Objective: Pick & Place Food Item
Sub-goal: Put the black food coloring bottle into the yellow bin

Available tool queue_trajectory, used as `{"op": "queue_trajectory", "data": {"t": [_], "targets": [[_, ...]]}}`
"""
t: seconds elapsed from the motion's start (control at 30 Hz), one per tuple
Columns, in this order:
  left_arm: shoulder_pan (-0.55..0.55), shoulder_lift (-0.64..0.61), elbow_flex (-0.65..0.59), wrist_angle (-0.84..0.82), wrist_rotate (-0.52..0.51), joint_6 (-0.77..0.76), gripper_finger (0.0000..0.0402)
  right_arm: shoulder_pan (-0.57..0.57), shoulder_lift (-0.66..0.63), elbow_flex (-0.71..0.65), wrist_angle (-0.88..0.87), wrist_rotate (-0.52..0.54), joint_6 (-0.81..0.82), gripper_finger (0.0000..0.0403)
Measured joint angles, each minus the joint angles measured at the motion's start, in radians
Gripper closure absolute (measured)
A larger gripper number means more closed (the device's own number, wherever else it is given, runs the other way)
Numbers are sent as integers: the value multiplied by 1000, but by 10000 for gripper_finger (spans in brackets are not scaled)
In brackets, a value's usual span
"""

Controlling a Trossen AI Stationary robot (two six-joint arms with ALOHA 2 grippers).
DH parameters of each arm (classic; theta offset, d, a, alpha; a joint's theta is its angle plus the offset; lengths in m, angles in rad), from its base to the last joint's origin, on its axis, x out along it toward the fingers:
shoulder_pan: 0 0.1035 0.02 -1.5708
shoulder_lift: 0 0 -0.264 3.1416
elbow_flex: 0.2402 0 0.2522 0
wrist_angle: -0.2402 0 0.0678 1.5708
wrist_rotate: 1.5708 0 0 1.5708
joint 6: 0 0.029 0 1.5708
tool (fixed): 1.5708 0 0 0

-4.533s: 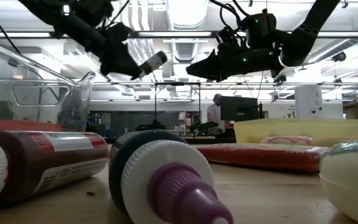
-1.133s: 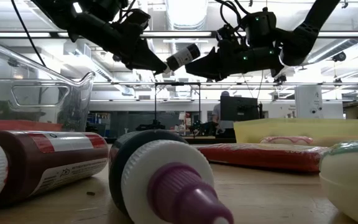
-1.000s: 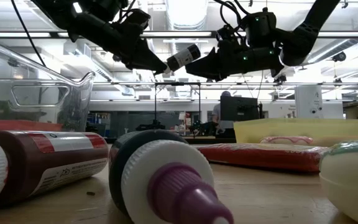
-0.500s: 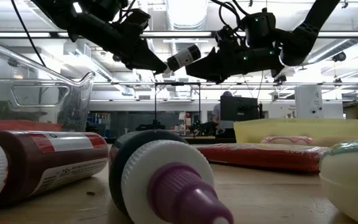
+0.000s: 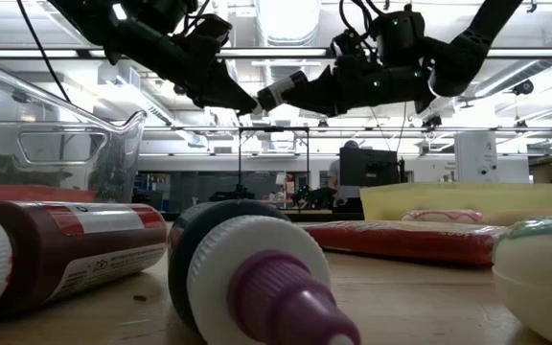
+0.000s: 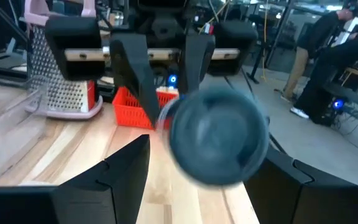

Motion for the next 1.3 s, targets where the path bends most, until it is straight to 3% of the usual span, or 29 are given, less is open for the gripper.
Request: {"op": "queue_trajectory", "data": {"t": [0.47,1.03,1.3], "targets": [[0,0,0,-14,0,0,296,0,-1,42,-13,0,1,175],[0,0,0,-14,0,11,296,1,-2,41,-48,-5,1,254],[0,0,0,-14,0,11,286,1,-2,41,-52,-4,0,263]]}}
